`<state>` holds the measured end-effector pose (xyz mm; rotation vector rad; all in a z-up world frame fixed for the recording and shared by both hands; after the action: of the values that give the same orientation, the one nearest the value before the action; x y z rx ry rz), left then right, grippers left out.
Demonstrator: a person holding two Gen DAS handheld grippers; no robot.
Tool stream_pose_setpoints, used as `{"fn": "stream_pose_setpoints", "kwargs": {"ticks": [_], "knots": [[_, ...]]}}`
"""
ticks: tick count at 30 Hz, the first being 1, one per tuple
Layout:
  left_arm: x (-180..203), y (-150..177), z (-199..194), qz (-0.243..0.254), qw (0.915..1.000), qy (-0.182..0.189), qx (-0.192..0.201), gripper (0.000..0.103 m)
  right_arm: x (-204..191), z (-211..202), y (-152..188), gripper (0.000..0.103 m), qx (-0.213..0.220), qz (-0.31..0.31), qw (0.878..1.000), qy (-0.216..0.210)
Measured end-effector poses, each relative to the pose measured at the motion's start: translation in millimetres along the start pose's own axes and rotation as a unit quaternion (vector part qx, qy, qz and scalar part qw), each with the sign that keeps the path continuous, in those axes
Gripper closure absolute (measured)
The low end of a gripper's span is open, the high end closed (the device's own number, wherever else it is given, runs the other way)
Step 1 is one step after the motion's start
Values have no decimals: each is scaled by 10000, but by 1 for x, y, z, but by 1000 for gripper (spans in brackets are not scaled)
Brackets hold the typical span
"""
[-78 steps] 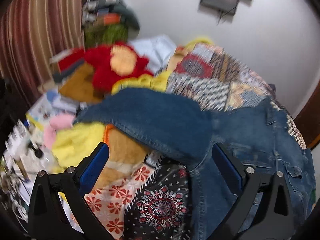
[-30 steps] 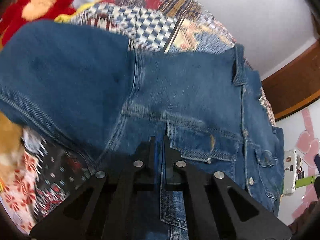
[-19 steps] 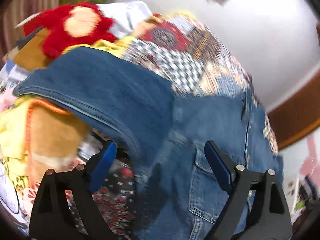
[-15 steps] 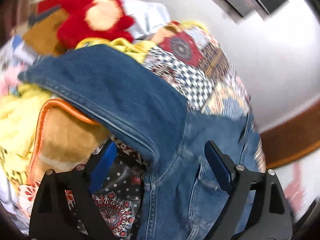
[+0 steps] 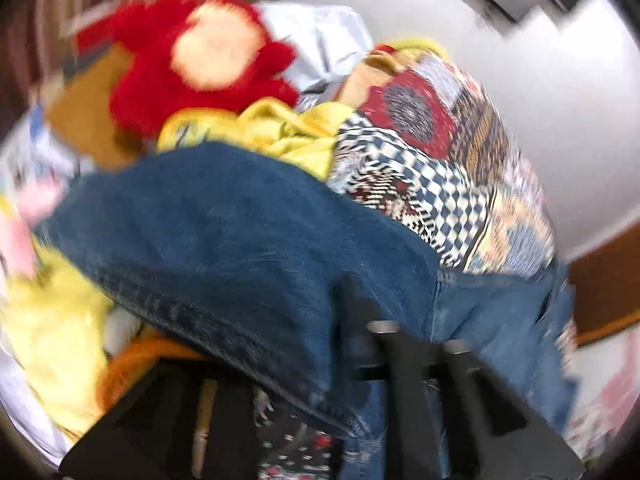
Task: Fold large clothes
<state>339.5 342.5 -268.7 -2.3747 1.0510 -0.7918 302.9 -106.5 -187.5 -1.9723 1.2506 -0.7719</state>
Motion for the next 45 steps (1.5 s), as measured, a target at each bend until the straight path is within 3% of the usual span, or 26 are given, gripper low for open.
{"fn": "stream_pose_setpoints", "kwargs": {"ticks": [4,7,9,11,15,18,23,24,25,27,30,36,42,45], "knots": [[49,-11,-30,777,9954,32,566,96,13,-3,-4,0,55,190,9998,25],[108,-6,-54,1545,9831,346,920,98,24,-7,-6,0,99,361,9993,33],[151,13,-64,2150,9700,546,991,98,29,-10,-8,0,143,417,9990,54],[178,32,-53,2369,9652,816,754,98,35,-13,-8,0,181,473,9987,93],[197,91,-4,2364,9661,988,-320,98,46,-25,-7,0,249,564,9980,126],[195,136,25,2089,9614,1281,-1253,93,56,-34,-6,0,330,533,9978,217],[184,151,19,2167,9607,1233,-1221,77,72,-42,-3,0,384,537,9971,382],[179,150,15,2077,9621,1243,-1252,58,73,-41,-3,0,380,558,9970,385],[173,151,11,1933,9622,1305,-1403,30,75,-41,-2,0,371,602,9968,381],[165,153,1,1640,9636,1467,-1520,18,75,-39,-2,0,359,668,9965,361],[145,149,-14,1412,9671,1497,-1499,18,71,-36,-2,0,342,725,9964,273],[87,109,-39,538,9832,1412,-1024,17,52,-29,-4,0,318,471,9981,216],[29,81,-17,-289,9906,947,-946,17,42,-27,-6,0,329,381,9986,172],[16,75,-6,-257,9947,570,-814,19,42,-24,-5,0,285,364,9988,185]]}}
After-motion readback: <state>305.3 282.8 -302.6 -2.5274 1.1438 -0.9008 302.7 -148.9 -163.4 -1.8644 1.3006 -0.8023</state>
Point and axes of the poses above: each gripper's, at about its wrist camera, not at the fingertips, and z roughly the way its jaws point, x to its right, y to its underside, the point moved 8 cm from there along z, roughly the way its jaws point, and after that the axes turned 9 degrees about x, right-handed, at the moved point
